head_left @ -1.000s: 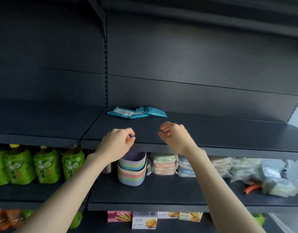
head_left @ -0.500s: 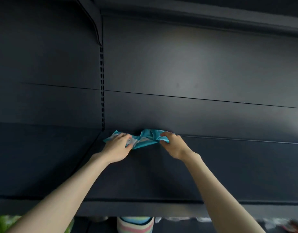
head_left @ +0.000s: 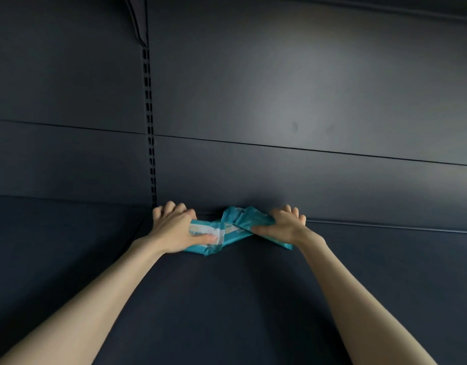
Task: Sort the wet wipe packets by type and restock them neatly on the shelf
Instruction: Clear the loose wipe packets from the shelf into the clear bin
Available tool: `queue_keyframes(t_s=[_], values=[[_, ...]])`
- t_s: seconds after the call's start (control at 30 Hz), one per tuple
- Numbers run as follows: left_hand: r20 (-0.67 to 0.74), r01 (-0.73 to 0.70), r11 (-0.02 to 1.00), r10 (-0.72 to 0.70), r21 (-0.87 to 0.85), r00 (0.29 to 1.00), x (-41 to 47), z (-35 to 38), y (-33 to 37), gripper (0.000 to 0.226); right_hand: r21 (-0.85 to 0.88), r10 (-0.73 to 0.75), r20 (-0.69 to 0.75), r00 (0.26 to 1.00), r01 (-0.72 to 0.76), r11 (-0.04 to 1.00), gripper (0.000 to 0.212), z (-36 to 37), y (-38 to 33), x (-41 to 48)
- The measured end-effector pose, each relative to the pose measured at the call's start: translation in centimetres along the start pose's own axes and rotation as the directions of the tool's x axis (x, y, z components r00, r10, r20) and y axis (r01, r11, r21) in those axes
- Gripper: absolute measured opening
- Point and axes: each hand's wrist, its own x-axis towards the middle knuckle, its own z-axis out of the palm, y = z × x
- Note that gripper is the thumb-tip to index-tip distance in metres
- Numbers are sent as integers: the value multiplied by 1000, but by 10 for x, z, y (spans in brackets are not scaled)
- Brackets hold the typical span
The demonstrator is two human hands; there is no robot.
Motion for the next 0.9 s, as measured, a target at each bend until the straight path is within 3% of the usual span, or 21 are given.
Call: queue_keyframes(t_s=[0.1,0.17,0.27,0.4,0.5,0.6,0.63,0.7,0.8,0.9], values=[[-21,13,994,-15,-110,1000,4,0,6,71,118,-12,-1,1000,12,993,76,4,-1,6],[-11,23,970,-27,-241,1000,6,0,14,67,289,-26,16,1000,20,957,74,9,-2,11],[85,52,944,-26,-326,996,7,4,22,75,434,-45,34,998,26,901,75,14,-4,14],[146,63,894,2,-443,989,8,2,26,76,313,-34,26,999,24,949,92,12,-3,15],[175,127,863,-46,-489,983,10,2,26,86,193,4,92,996,-21,981,86,9,-1,15],[182,151,792,-51,-592,982,6,3,24,61,262,23,95,995,-47,964,95,7,3,12],[184,159,773,-56,-614,981,4,2,23,52,363,18,80,997,-46,931,99,7,6,12],[154,154,760,-72,-632,985,-2,-4,22,49,525,25,33,999,-39,850,83,4,10,6],[14,121,717,-153,-686,988,-14,-17,21,62,641,38,-75,996,19,768,69,-9,9,-18],[-90,62,581,-229,-812,969,-46,-32,30,59,822,-17,-87,996,82,563,43,-18,-2,-62]])
